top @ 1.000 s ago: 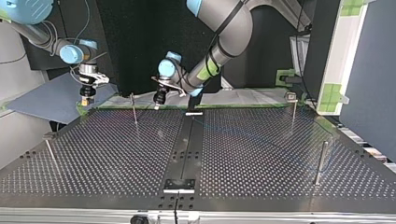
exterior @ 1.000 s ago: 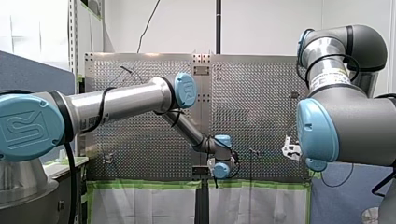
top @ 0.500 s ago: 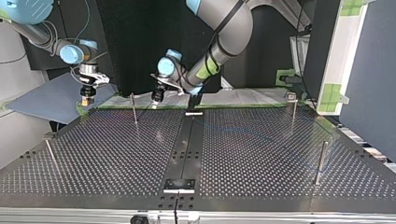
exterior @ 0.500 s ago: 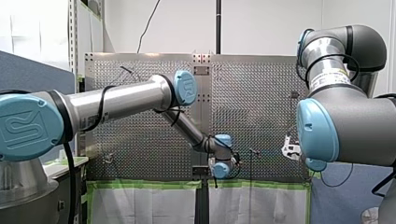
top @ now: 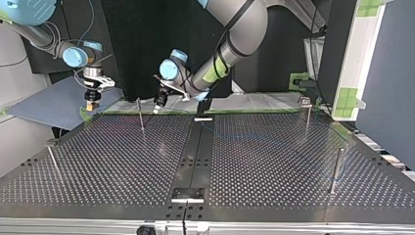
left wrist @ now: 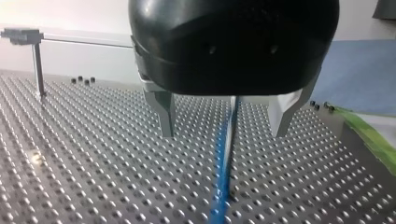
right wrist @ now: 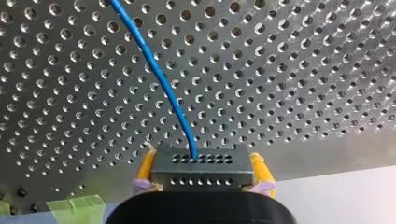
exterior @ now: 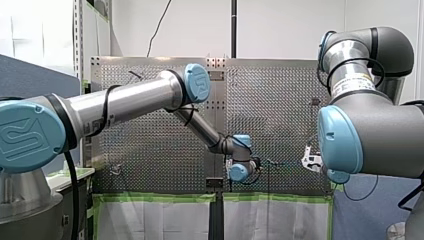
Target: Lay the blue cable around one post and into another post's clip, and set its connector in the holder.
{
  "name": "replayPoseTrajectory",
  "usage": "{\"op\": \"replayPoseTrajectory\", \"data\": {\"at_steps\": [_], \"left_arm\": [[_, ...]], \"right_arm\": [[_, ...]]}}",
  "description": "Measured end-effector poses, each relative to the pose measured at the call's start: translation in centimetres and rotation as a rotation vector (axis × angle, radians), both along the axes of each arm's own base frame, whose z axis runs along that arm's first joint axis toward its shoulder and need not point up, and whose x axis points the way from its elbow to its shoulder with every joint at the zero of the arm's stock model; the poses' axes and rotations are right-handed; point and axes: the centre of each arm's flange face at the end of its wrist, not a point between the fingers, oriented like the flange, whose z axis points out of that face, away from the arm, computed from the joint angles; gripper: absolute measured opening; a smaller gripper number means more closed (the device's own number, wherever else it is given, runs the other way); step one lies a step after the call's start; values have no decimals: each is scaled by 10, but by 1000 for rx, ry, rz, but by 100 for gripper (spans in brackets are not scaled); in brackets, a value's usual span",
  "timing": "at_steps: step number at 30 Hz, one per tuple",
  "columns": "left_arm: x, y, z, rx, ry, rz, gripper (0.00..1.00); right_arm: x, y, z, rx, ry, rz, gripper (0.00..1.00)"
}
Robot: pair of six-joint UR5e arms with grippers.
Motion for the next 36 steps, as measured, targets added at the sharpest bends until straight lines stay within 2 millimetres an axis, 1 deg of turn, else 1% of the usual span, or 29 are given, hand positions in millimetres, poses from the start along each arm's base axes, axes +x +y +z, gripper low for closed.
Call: {"op": "replayPoseTrajectory", "data": {"at_steps": [11,13,15,18,21,25,31,34,36], "left_arm": [[-33,-2,38,46,-8,-2,100],[-39,-2,43,50,-6,-6,100],[-46,-1,43,58,1,-9,100],[-57,3,35,86,23,-8,100],[-64,13,21,129,50,3,100],[-68,34,0,210,89,41,100],[-76,62,-22,291,140,100,100],[-85,69,-31,307,161,108,100],[-90,70,-34,312,168,99,100]], "right_arm": [[3,2,-2,14,-24,10,0],[3,2,-2,15,-27,11,0],[3,2,-2,18,-29,11,0],[3,2,-2,22,-30,12,0],[3,3,-3,25,-30,12,0],[4,3,-3,26,-30,14,0],[5,3,-3,28,-30,15,0],[5,3,-3,29,-30,15,0],[5,4,-3,29,-30,15,0]]}}
